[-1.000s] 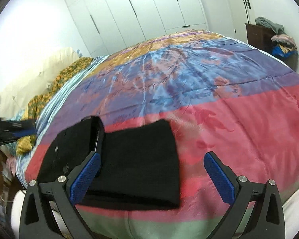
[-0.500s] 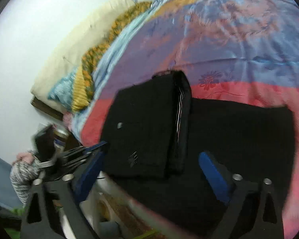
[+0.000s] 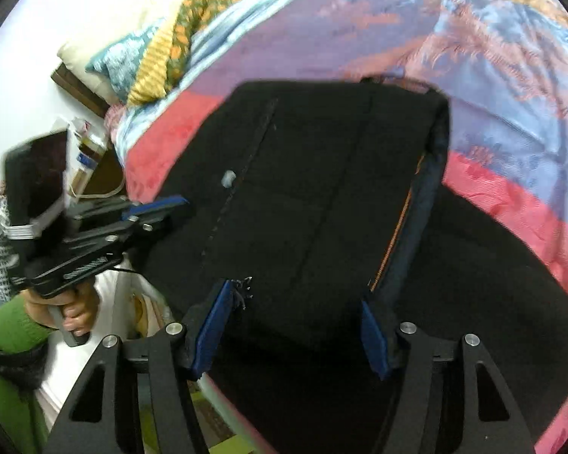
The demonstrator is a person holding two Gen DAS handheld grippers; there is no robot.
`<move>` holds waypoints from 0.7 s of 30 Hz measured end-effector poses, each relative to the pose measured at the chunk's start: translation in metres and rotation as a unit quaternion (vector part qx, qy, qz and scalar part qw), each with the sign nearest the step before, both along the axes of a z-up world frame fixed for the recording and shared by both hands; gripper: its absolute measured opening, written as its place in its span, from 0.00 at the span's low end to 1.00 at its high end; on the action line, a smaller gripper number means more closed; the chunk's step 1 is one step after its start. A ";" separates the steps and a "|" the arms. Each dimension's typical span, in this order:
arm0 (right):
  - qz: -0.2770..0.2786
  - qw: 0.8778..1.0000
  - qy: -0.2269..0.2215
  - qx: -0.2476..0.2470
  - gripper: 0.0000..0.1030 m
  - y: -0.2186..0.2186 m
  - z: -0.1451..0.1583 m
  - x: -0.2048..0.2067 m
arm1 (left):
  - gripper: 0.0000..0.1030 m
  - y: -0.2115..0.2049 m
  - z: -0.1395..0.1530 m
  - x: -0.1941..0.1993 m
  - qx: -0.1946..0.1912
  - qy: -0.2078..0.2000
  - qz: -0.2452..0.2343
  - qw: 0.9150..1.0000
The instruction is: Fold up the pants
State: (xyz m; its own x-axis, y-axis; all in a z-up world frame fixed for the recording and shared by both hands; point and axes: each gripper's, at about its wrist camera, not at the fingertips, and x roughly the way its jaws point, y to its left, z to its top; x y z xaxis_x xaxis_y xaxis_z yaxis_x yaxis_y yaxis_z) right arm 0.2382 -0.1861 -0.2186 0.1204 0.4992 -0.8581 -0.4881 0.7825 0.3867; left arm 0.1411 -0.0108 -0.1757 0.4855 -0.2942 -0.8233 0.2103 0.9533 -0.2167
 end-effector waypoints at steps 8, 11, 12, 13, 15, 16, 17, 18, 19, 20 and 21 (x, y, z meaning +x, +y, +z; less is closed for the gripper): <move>-0.017 0.998 -0.056 -0.016 0.18 -0.001 0.043 -0.012 | 0.04 -0.001 0.007 -0.001 -0.001 -0.005 -0.002 1.000; -0.026 0.997 -0.067 0.028 0.16 -0.008 0.072 -0.021 | 0.04 -0.007 0.018 -0.005 -0.010 -0.013 -0.013 1.000; -0.026 0.996 -0.071 0.038 0.16 -0.008 0.080 -0.023 | 0.04 -0.011 0.024 -0.007 -0.014 -0.018 -0.020 1.000; -0.027 0.995 -0.076 0.050 0.15 -0.010 0.089 -0.027 | 0.04 -0.014 0.029 -0.009 -0.014 -0.023 -0.024 0.999; -0.034 0.994 -0.079 0.073 0.15 -0.014 0.102 -0.033 | 0.04 -0.024 0.042 -0.013 -0.017 -0.037 -0.037 0.998; -0.038 0.993 -0.079 0.084 0.15 -0.016 0.107 -0.037 | 0.04 -0.029 0.048 -0.015 -0.017 -0.043 -0.043 0.998; -0.044 0.991 -0.080 0.096 0.15 -0.021 0.113 -0.042 | 0.03 -0.035 0.055 -0.017 -0.017 -0.050 -0.050 0.997; -0.049 0.990 -0.081 0.104 0.15 -0.022 0.116 -0.045 | 0.03 -0.040 0.060 -0.019 -0.020 -0.054 -0.058 0.997; -0.058 0.988 -0.080 0.116 0.15 -0.028 0.120 -0.049 | 0.04 -0.044 0.064 -0.019 -0.023 -0.056 -0.064 0.996; -0.070 0.986 -0.076 0.131 0.15 -0.037 0.123 -0.054 | 0.04 -0.051 0.069 -0.021 -0.029 -0.059 -0.075 0.995; -0.085 0.983 -0.074 0.144 0.15 -0.047 0.125 -0.059 | 0.04 -0.056 0.071 -0.021 -0.032 -0.059 -0.083 0.994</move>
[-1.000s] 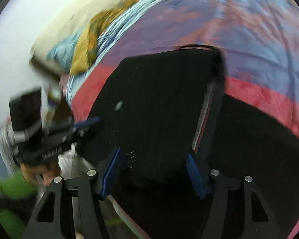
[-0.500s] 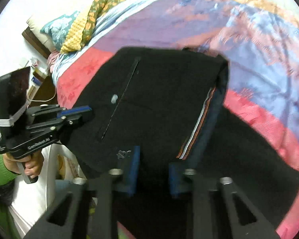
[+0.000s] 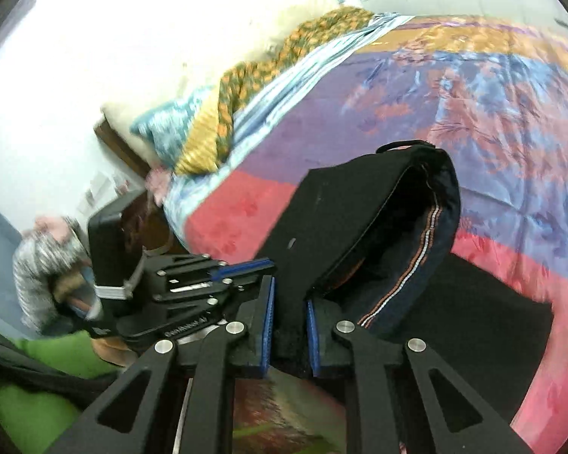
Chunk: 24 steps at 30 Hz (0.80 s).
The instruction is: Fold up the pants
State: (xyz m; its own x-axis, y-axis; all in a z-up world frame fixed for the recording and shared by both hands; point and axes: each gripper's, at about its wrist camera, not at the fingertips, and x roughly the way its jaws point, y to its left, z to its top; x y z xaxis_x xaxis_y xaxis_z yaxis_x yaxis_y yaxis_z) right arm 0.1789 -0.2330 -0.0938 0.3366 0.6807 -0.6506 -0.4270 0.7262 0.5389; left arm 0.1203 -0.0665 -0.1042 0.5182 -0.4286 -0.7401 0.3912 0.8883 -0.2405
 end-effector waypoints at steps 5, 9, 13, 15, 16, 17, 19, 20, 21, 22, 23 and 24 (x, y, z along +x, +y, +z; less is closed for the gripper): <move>-0.077 0.996 0.023 0.030 0.15 -0.062 -0.016 -0.027 | 0.10 -0.045 -0.011 -0.002 0.018 0.012 -0.060 0.998; -0.159 0.985 0.073 0.002 0.15 -0.115 -0.072 -0.041 | 0.15 -0.066 -0.033 0.000 0.048 0.045 -0.078 0.995; -0.170 0.981 0.088 -0.019 0.15 -0.119 -0.109 -0.047 | 0.16 -0.047 -0.023 0.000 0.031 0.044 -0.054 0.997; -0.174 0.981 0.077 -0.019 0.15 -0.115 -0.103 -0.046 | 0.23 -0.026 -0.013 -0.001 0.017 0.037 -0.025 0.999; -0.173 0.982 0.073 -0.024 0.15 -0.113 -0.101 -0.045 | 0.26 -0.016 -0.011 0.000 0.008 0.037 -0.011 0.999; -0.169 0.983 0.068 -0.032 0.15 -0.111 -0.098 -0.045 | 0.28 -0.003 -0.010 0.000 -0.001 0.038 0.007 0.999; -0.160 0.984 0.057 -0.052 0.15 -0.107 -0.092 -0.043 | 0.28 0.022 -0.010 0.006 -0.020 0.047 0.044 0.998; -0.156 0.985 0.049 -0.064 0.15 -0.105 -0.087 -0.042 | 0.28 0.031 -0.011 0.008 -0.024 0.050 0.057 0.997; -0.153 0.985 0.037 -0.075 0.15 -0.105 -0.082 -0.045 | 0.28 0.042 -0.014 0.009 -0.028 0.053 0.073 0.996; -0.150 0.985 0.030 -0.079 0.15 -0.103 -0.077 -0.043 | 0.28 0.047 -0.015 0.010 -0.029 0.054 0.081 0.995; -0.148 0.985 0.027 -0.082 0.15 -0.102 -0.073 -0.041 | 0.28 0.051 -0.018 0.010 -0.029 0.056 0.087 0.994; -0.148 0.985 0.028 -0.083 0.15 -0.105 -0.073 -0.041 | 0.28 0.054 -0.021 0.010 -0.027 0.059 0.091 0.994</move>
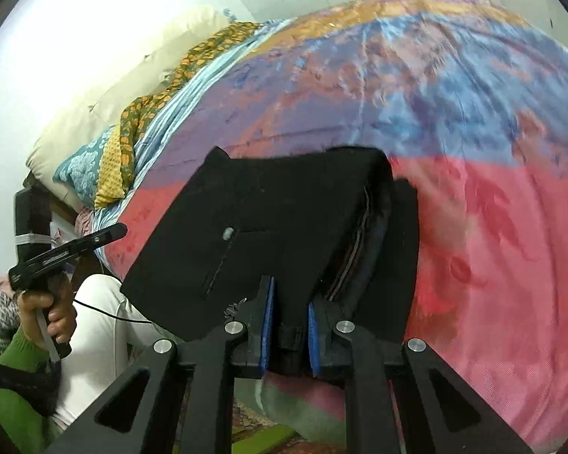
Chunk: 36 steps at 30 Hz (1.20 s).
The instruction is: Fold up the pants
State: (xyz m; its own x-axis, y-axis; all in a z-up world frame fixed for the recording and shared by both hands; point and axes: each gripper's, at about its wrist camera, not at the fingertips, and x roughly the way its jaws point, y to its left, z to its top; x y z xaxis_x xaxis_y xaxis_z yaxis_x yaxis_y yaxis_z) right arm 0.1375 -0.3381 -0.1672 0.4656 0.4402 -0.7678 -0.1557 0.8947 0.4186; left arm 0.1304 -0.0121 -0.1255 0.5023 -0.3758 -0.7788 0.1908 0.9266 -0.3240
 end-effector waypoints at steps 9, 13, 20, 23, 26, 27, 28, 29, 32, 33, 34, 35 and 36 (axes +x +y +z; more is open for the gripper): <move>-0.064 0.998 0.019 0.009 0.45 -0.039 -0.002 0.005 | 0.30 0.044 -0.014 -0.011 0.012 0.012 0.045 0.999; -0.057 0.998 -0.005 0.000 0.45 -0.045 0.030 0.011 | 0.30 0.040 -0.019 -0.007 0.024 0.013 0.045 0.999; 0.024 0.991 0.075 -0.105 0.14 0.014 -0.008 0.028 | 0.33 0.000 -0.015 -0.017 0.054 0.005 -0.008 0.998; -0.001 0.992 0.048 -0.115 0.05 0.001 0.012 0.022 | 0.57 -0.018 -0.003 -0.028 0.070 -0.021 -0.030 0.997; -0.028 0.986 0.088 -0.140 0.05 -0.020 -0.025 0.020 | 0.66 -0.039 -0.008 -0.024 0.126 -0.030 -0.036 0.991; -0.031 0.985 0.097 -0.137 0.05 -0.021 -0.033 0.019 | 0.66 -0.045 -0.013 -0.019 0.138 -0.019 -0.039 0.989; -0.036 0.986 0.091 -0.132 0.06 -0.021 -0.032 0.018 | 0.65 -0.048 -0.017 -0.015 0.142 -0.007 -0.039 0.989; -0.043 0.987 0.081 -0.132 0.08 -0.022 -0.024 0.016 | 0.65 -0.048 -0.018 -0.012 0.143 -0.001 -0.036 0.989; -0.076 0.983 0.043 -0.161 0.46 -0.023 0.011 0.015 | 0.65 -0.049 -0.016 -0.007 0.151 0.000 -0.030 0.988; -0.079 0.982 0.016 -0.173 0.46 -0.019 0.027 0.017 | 0.65 -0.051 -0.017 -0.006 0.155 0.001 -0.029 0.987; -0.074 0.981 -0.005 -0.178 0.46 -0.014 0.041 0.020 | 0.65 -0.052 -0.018 -0.005 0.158 0.003 -0.030 0.987; -0.065 0.982 -0.025 -0.174 0.46 -0.007 0.054 0.022 | 0.65 -0.052 -0.019 -0.003 0.161 0.006 -0.029 0.987; -0.053 0.984 -0.048 -0.162 0.46 0.001 0.065 0.026 | 0.65 -0.053 -0.019 -0.003 0.163 0.008 -0.029 0.986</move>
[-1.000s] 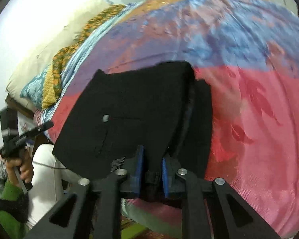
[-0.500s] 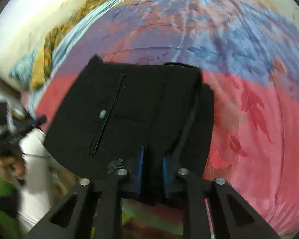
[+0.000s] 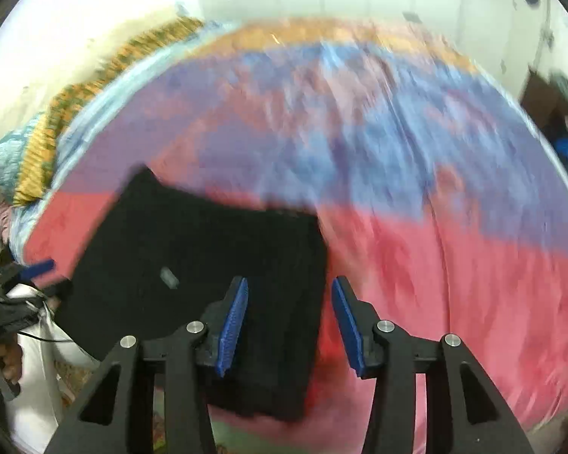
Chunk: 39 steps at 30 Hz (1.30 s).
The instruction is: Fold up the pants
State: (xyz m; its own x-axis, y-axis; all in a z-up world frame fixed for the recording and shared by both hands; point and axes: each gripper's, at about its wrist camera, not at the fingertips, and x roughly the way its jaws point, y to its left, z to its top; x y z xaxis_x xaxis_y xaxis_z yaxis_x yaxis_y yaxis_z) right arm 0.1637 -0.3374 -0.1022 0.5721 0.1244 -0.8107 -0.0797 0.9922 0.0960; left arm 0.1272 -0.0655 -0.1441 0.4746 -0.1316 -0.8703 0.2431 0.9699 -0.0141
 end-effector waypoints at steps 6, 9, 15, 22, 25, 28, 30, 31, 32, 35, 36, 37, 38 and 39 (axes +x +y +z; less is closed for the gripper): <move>0.066 0.997 -0.024 0.034 0.46 0.044 -0.020 0.023 | 0.65 -0.003 -0.005 0.002 0.008 0.009 -0.002 1.000; 0.025 0.996 0.089 0.016 0.44 0.028 -0.089 0.040 | 0.66 0.000 -0.006 0.002 0.001 0.017 -0.004 1.000; 0.039 0.999 -0.005 0.015 0.39 0.031 -0.028 -0.040 | 0.71 0.006 -0.005 -0.022 -0.015 0.010 -0.014 1.000; -0.003 0.995 0.051 0.090 0.70 0.000 -0.043 -0.088 | 0.77 0.011 -0.005 -0.019 -0.039 0.024 -0.039 0.998; -0.042 0.985 0.034 0.163 0.97 -0.041 -0.034 -0.079 | 0.91 0.039 -0.003 0.008 -0.101 0.031 -0.002 0.994; -0.030 0.969 0.117 0.215 0.91 -0.061 -0.071 -0.034 | 0.91 0.042 -0.041 0.048 -0.145 0.127 0.000 0.981; -0.015 0.951 0.175 0.254 0.85 -0.060 -0.105 -0.016 | 0.91 0.037 -0.066 0.060 -0.190 0.188 -0.003 0.964; -0.011 0.944 0.196 0.265 0.74 -0.054 -0.118 -0.013 | 0.90 0.034 -0.070 0.061 -0.204 0.198 -0.002 0.959; -0.003 0.942 0.203 0.268 0.71 -0.049 -0.124 -0.009 | 0.83 0.029 -0.070 0.060 -0.222 0.199 -0.005 0.954; 0.045 0.953 0.182 0.239 0.46 -0.031 -0.109 -0.007 | 0.33 0.018 -0.063 0.056 -0.205 0.181 -0.008 0.962; 0.048 0.955 0.174 0.236 0.41 -0.029 -0.101 -0.007 | 0.25 0.018 -0.052 0.057 -0.212 0.171 -0.013 0.962; 0.052 0.956 0.166 0.236 0.35 -0.029 -0.093 -0.006 | 0.25 0.020 -0.042 0.062 -0.222 0.164 -0.016 0.961; 0.062 0.958 0.151 0.236 0.32 -0.027 -0.079 -0.006 | 0.24 0.021 -0.025 0.066 -0.234 0.151 -0.021 0.960; 0.071 0.959 0.142 0.237 0.31 -0.026 -0.069 -0.002 | 0.24 0.020 -0.010 0.072 -0.236 0.137 -0.029 0.962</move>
